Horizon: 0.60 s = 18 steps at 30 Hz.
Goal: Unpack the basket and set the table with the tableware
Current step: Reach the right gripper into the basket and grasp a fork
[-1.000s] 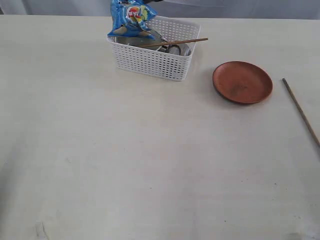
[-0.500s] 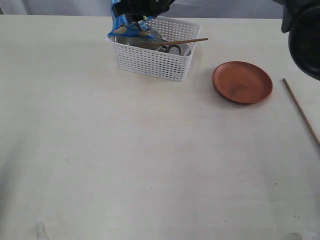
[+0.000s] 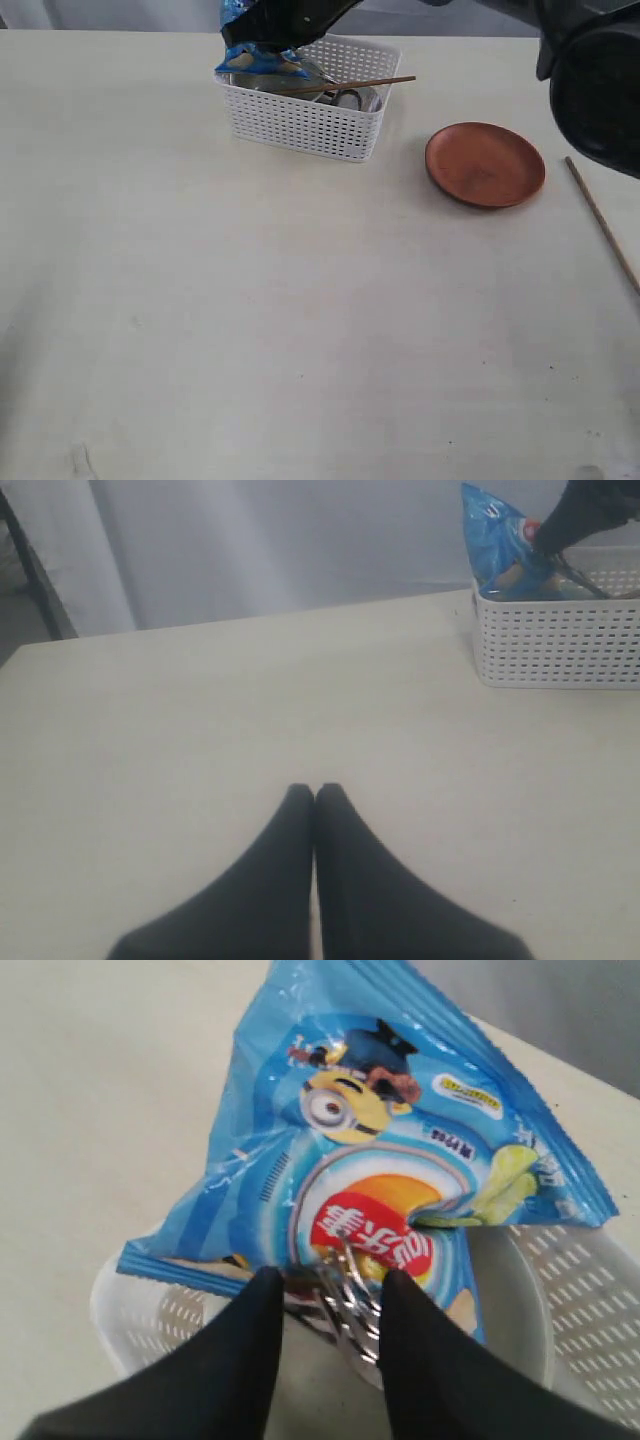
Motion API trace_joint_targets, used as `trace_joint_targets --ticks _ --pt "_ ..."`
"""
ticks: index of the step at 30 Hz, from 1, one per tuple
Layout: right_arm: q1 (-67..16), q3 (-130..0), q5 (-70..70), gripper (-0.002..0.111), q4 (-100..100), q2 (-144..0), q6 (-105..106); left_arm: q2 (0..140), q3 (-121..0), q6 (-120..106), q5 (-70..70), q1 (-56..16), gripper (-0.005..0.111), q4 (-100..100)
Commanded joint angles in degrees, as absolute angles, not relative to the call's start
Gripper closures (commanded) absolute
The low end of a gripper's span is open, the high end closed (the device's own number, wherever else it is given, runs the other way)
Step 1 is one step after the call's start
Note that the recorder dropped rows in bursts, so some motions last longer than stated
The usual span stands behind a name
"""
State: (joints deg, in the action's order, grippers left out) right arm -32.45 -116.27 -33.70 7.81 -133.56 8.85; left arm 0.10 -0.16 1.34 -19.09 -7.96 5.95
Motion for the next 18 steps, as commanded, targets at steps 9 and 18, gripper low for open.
trace_joint_targets --ticks 9,18 --pt "-32.9 -116.6 -32.3 0.087 3.1 -134.0 5.5 0.0 0.0 1.5 -18.9 -8.3 0.107 5.6" --pt "-32.9 -116.6 -32.8 0.094 3.0 -134.2 5.5 0.0 0.0 1.5 -18.9 -8.3 0.107 5.6"
